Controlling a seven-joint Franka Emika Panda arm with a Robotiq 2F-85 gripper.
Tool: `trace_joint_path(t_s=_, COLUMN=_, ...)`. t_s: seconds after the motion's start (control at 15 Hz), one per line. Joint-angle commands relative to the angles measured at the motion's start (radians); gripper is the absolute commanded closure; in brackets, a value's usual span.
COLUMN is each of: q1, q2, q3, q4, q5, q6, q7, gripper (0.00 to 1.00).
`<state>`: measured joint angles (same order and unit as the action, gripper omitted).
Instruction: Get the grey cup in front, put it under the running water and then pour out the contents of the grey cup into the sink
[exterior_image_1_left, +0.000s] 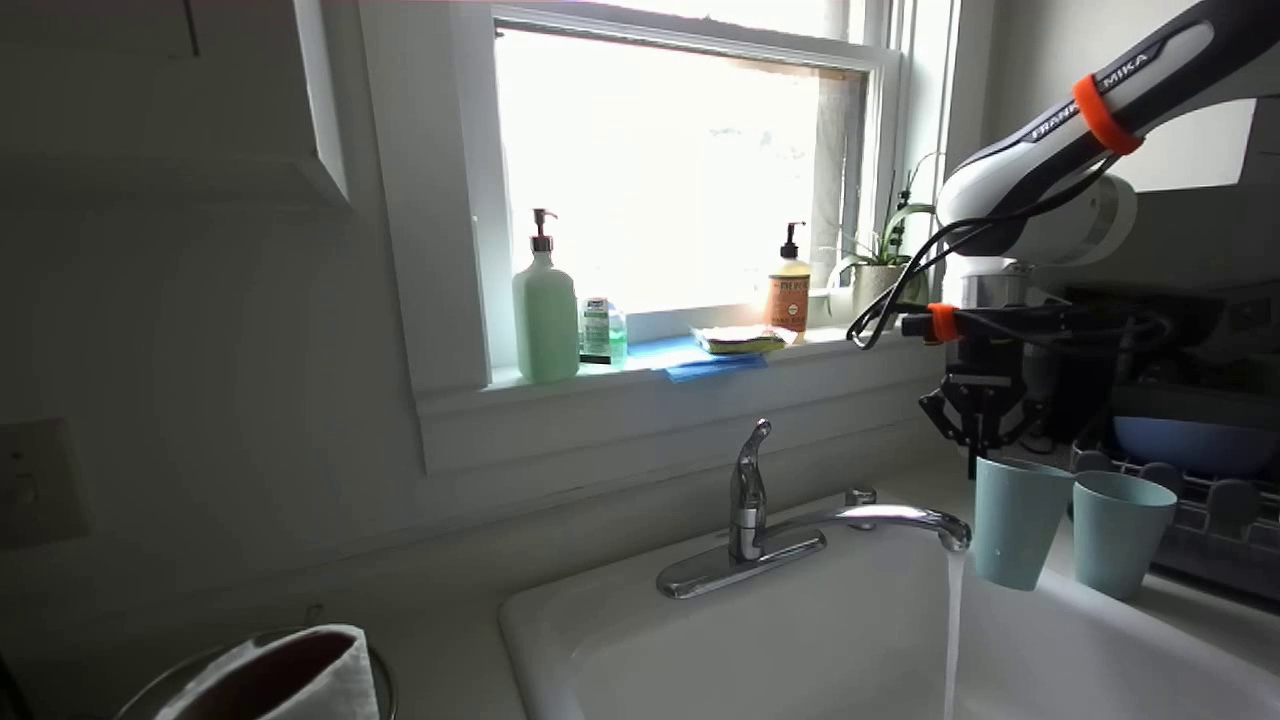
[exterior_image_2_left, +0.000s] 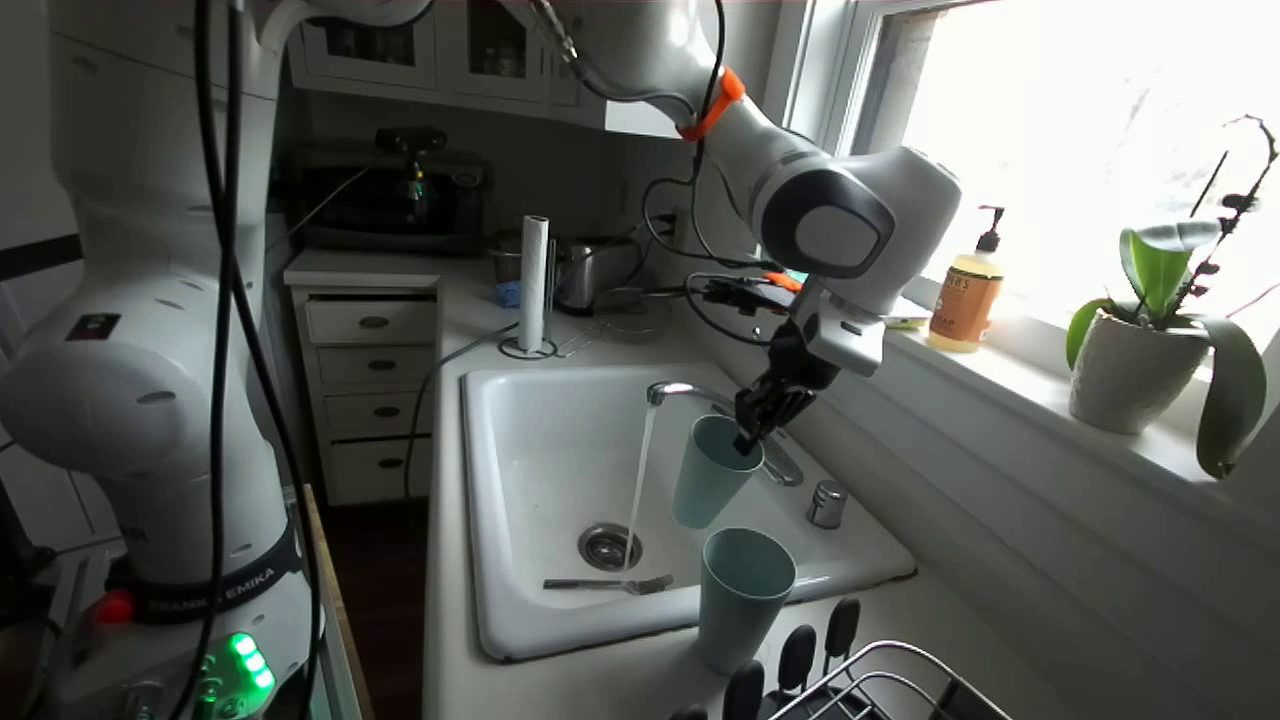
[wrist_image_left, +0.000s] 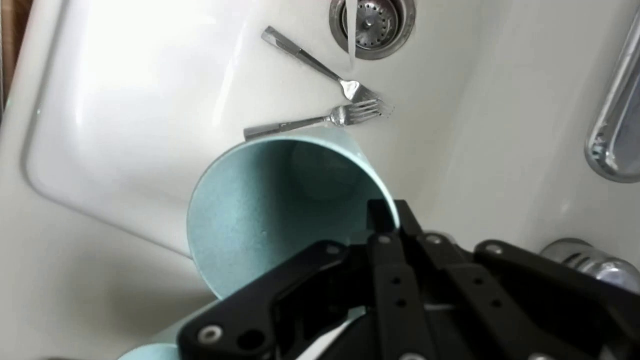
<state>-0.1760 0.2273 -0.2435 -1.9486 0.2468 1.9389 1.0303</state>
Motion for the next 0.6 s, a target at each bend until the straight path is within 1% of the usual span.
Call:
trace_joint_path(t_s=0.0, q1=0.028, q2=-0.031, q3=0.021, q4=-0.105, q5=0.023, q6=0.094, q7=0.108, gripper=0.99)
trace_joint_path(t_s=0.27, q1=0.058, q2=-0.033, q3=0.042, q4=-0.186, q5=0.029, q6=0.203, q7=0.228, gripper=0.99)
trace_joint_path(t_s=0.53, q1=0.072, q2=-0.033, q3=0.066, q4=-0.234, q5=0.08, q6=0.285, q7=0.309, gripper=0.99)
